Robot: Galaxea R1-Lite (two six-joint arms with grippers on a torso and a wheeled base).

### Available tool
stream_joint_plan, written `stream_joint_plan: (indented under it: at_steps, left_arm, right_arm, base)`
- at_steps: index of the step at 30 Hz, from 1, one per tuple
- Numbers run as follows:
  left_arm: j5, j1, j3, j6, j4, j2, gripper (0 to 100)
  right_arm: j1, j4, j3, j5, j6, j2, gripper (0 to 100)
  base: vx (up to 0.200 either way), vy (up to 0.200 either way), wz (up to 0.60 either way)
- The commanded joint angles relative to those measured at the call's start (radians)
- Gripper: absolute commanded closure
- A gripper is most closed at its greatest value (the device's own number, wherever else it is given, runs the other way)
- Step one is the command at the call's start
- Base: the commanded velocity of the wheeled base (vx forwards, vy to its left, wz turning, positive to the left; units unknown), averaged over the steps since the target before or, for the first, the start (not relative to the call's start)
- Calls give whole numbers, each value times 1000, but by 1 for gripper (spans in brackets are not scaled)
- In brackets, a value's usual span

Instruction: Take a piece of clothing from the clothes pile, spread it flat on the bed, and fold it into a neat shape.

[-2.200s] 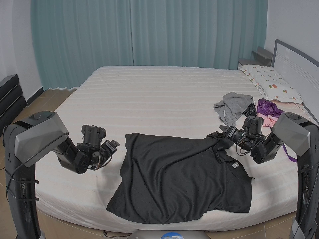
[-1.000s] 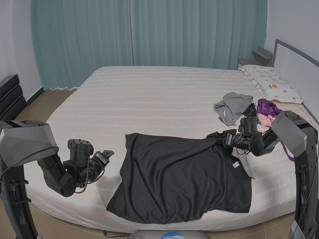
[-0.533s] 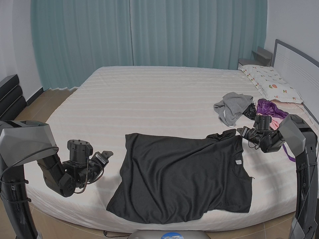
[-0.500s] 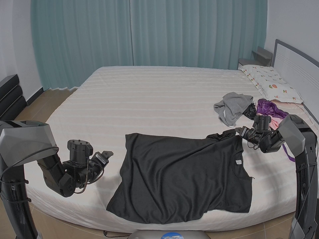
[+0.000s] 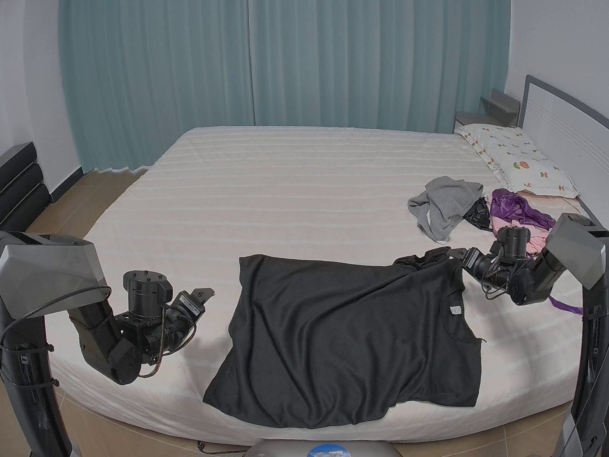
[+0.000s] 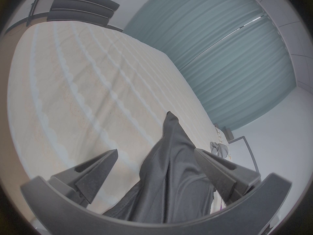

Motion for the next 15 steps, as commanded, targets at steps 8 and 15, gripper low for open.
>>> stream_joint_plan:
  at_steps: [8, 15]
  left_arm:
    - [-1, -12, 69, -1, -63, -8, 0]
    - [-1, -27, 79, -3, -63, -8, 0]
  right_arm:
    - [25, -294, 561, 41, 182, -294, 0]
    - [42, -403, 673, 41, 260, -293, 0]
  base:
    - [-25, 0, 0]
    - [-143, 0, 0]
